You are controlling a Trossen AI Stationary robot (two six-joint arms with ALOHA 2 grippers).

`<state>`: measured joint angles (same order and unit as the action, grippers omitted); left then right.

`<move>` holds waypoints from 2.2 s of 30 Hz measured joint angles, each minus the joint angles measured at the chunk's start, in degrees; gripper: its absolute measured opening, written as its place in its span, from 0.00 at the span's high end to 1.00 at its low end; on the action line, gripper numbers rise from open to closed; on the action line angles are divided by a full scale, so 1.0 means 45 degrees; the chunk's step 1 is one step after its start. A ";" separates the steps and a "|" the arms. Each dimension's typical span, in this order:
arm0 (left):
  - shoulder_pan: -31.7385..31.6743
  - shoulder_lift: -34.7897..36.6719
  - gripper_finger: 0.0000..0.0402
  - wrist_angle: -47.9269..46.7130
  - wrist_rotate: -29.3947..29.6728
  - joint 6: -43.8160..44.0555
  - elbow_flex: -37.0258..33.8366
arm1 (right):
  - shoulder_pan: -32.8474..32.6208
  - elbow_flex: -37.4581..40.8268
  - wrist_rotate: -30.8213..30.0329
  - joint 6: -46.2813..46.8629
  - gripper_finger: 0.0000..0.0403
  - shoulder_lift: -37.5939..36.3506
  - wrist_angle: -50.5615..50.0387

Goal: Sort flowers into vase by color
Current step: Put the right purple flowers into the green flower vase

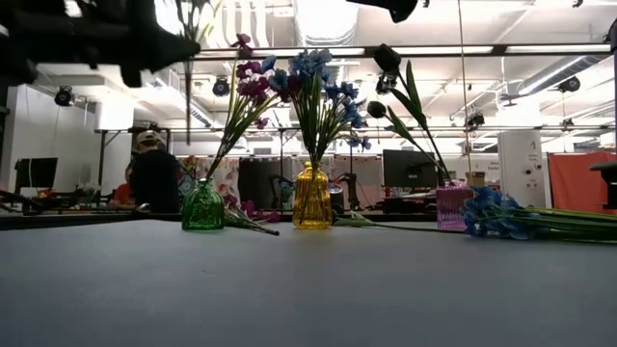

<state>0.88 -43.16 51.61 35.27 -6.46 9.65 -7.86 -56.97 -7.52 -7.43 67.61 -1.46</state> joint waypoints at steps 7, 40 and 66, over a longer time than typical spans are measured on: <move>-0.3142 -0.0793 0.97 0.0037 -0.2953 0.1553 -0.0010 | 0.0000 0.0000 -0.0001 -0.0027 0.50 0.0000 -0.0004; -0.4075 -0.4660 0.97 0.2639 -0.3405 0.0773 -0.0010 | 0.0000 0.0000 -0.0016 0.0007 0.50 0.0000 -0.0280; -0.4075 -0.5887 0.96 0.2963 -0.3284 0.1032 -0.0010 | 0.0003 0.0005 -0.0016 -0.0012 0.50 0.0000 -0.0285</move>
<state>-17.45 -69.65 64.95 20.49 -1.82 9.61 -7.84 -56.95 -7.60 -7.49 67.61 -2.74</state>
